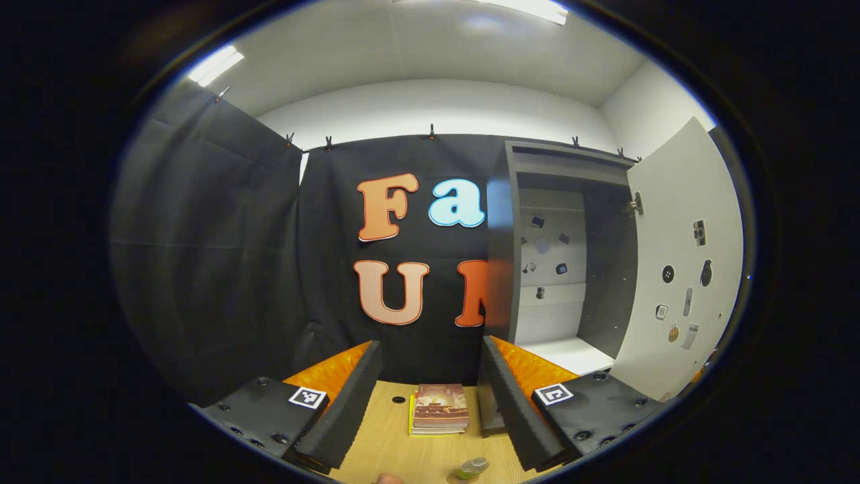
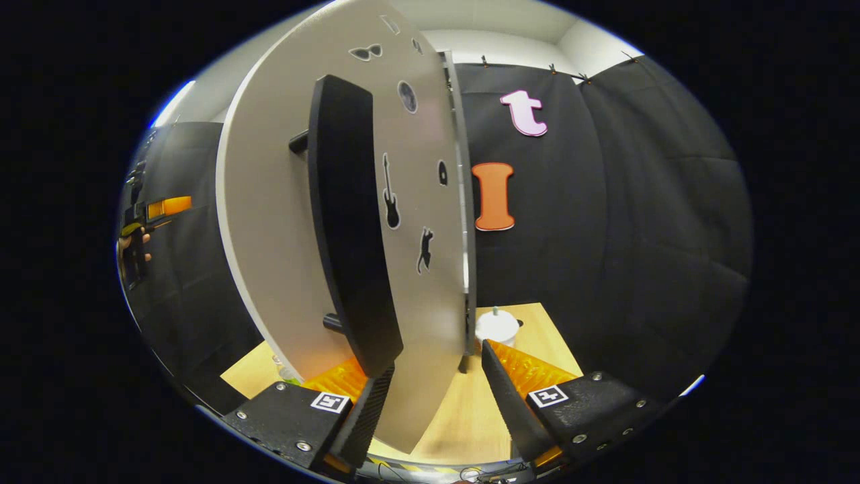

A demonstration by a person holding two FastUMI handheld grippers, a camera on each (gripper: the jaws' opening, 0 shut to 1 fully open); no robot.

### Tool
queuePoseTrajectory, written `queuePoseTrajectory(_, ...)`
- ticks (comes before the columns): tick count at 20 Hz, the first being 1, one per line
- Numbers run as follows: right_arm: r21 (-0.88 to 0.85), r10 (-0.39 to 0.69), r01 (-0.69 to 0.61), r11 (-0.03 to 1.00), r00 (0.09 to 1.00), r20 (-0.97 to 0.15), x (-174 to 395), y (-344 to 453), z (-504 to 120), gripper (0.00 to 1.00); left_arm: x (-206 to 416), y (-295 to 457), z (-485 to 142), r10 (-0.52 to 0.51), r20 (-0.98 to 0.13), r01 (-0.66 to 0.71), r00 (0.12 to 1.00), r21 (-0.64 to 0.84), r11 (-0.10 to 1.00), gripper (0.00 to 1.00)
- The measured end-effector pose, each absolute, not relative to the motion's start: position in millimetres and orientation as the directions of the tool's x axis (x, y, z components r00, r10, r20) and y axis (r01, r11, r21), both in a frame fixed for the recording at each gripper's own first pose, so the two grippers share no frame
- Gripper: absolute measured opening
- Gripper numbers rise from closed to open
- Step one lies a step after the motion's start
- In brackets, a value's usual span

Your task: Open the cabinet door with the right hand, grasp the bottle in the cabinet with the left hand and place it on the coaster, then close the cabinet door with the right hand.

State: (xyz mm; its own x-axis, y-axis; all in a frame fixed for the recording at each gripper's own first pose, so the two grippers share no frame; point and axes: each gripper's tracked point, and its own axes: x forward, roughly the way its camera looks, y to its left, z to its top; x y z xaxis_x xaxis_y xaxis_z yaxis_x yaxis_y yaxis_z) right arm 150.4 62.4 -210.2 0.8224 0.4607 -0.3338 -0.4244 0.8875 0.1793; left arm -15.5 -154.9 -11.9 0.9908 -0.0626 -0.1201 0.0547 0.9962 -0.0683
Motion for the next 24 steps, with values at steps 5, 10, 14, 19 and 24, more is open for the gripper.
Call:
queuePoseTrajectory(5, 0.153, 0.459, -0.433, 0.888, 0.827, -0.325, 161, 84, -210, 0.82, -10, -127, -15, -0.031, -0.116, 0.027, 0.993, -0.040, 0.999, 0.97)
queuePoseTrajectory(10, 0.137, 0.491, -0.473, 0.870, 0.813, -0.313, 173, 111, -212, 0.92, -3, -107, -16, -0.026, -0.114, 0.024, 0.993, -0.020, 1.000, 0.97)
queuePoseTrajectory(14, 0.139, 0.499, -0.480, 0.866, 0.812, -0.304, 184, 133, -215, 0.84, 6, -88, -18, -0.020, -0.106, 0.022, 0.994, 0.014, 1.000, 0.97)
queuePoseTrajectory(19, 0.145, 0.529, -0.510, 0.848, 0.794, -0.300, 193, 172, -217, 0.96, 12, -65, -22, -0.023, -0.108, 0.024, 0.994, 0.005, 1.000, 0.97)
queuePoseTrajectory(24, 0.129, 0.513, -0.498, 0.858, 0.809, -0.289, 207, 205, -214, 0.93, 19, -33, -30, 0.000, -0.115, 0.000, 0.993, 0.008, 1.000, 0.98)
